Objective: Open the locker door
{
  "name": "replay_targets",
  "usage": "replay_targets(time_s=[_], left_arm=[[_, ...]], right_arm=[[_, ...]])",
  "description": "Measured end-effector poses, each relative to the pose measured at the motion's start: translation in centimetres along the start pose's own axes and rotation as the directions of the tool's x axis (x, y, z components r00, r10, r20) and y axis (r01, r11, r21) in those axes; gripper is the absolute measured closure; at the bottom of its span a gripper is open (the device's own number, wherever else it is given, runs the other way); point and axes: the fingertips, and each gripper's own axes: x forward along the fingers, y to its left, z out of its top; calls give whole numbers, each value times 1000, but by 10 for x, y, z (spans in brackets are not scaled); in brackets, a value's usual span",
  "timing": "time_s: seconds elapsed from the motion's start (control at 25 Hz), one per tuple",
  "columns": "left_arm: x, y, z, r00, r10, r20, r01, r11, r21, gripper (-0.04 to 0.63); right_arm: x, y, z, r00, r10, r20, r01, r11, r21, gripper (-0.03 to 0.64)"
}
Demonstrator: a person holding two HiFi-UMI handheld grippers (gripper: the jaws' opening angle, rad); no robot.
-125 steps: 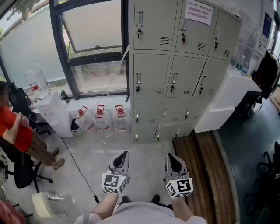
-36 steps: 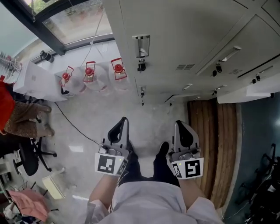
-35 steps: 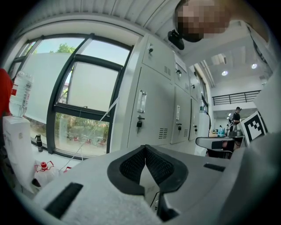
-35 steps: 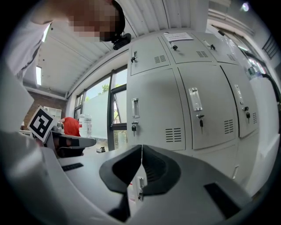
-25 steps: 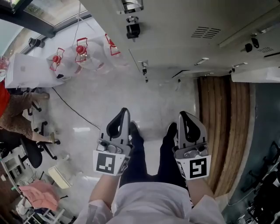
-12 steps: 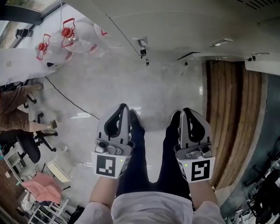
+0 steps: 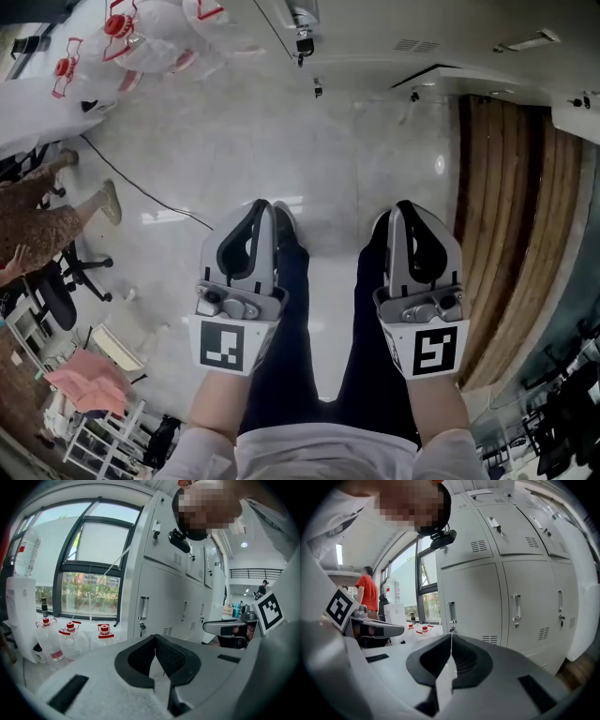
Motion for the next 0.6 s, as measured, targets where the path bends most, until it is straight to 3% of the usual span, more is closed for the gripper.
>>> replay_targets(time_s=[0.6], left_arm=[[21,14,-107,999,15,-41,-16,1000,-9,586]], right_arm=[[32,9,-113,998,42,-51,-41,999,12,603]])
